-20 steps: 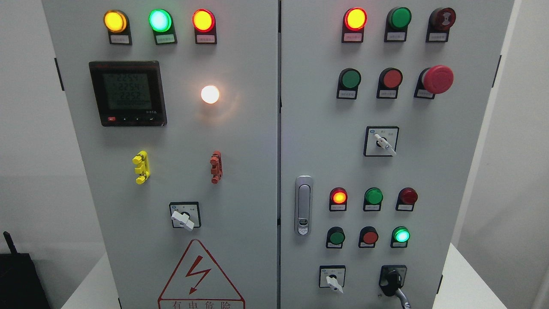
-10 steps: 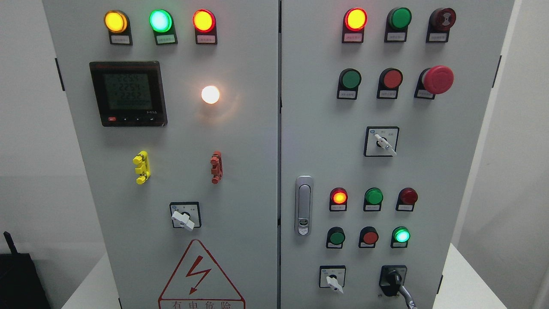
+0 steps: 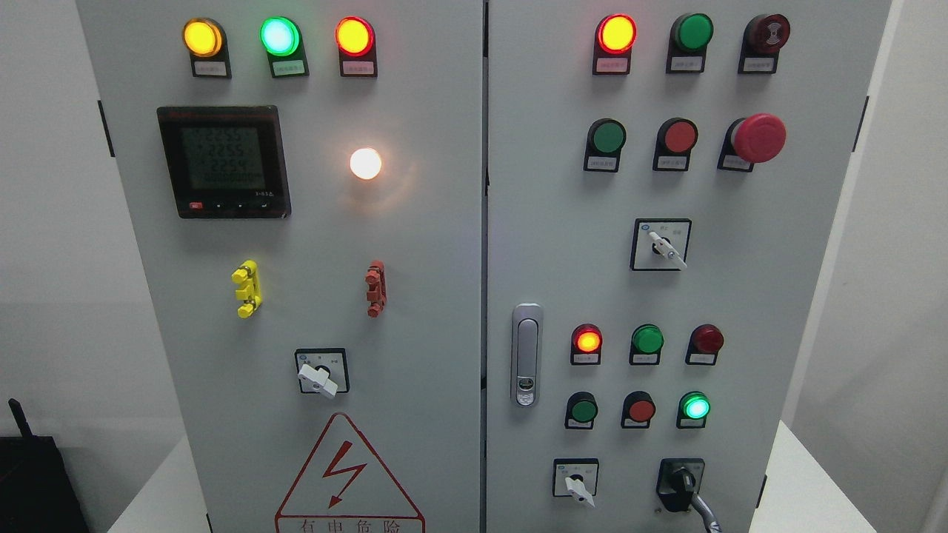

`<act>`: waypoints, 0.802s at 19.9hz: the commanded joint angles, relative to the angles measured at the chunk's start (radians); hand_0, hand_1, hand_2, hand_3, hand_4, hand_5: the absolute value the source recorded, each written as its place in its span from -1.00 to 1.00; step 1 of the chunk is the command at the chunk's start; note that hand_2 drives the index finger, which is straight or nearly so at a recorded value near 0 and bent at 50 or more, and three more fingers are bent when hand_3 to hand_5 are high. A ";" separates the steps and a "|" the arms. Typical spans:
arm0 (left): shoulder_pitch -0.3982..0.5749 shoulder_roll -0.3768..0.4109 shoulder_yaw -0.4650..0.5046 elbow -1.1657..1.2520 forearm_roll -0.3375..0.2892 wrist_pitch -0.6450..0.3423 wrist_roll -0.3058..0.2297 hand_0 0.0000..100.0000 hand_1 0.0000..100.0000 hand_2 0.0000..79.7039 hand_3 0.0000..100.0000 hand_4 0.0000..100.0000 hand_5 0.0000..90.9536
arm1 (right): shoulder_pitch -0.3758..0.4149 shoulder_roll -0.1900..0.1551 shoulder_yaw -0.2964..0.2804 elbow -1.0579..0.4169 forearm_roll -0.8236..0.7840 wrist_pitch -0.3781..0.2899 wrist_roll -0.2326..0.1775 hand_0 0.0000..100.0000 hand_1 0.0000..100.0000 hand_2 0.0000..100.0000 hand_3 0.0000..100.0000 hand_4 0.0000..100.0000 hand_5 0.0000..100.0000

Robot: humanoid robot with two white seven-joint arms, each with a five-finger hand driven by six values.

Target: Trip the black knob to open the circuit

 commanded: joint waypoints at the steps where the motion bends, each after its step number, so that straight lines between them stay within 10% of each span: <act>1: -0.004 -0.002 0.001 0.000 0.002 -0.001 0.000 -0.76 -0.22 -1.00 -1.00 -1.00 -1.00 | -0.002 -0.005 -0.012 -0.019 0.000 -0.015 0.012 0.99 0.70 -1.00 1.00 0.93 0.92; 16: -0.002 0.000 0.001 0.000 0.002 -0.001 0.000 -0.76 -0.22 -1.00 -1.00 -1.00 -1.00 | 0.035 -0.012 -0.035 -0.047 -0.014 -0.028 0.000 1.00 0.70 -1.00 1.00 0.93 0.92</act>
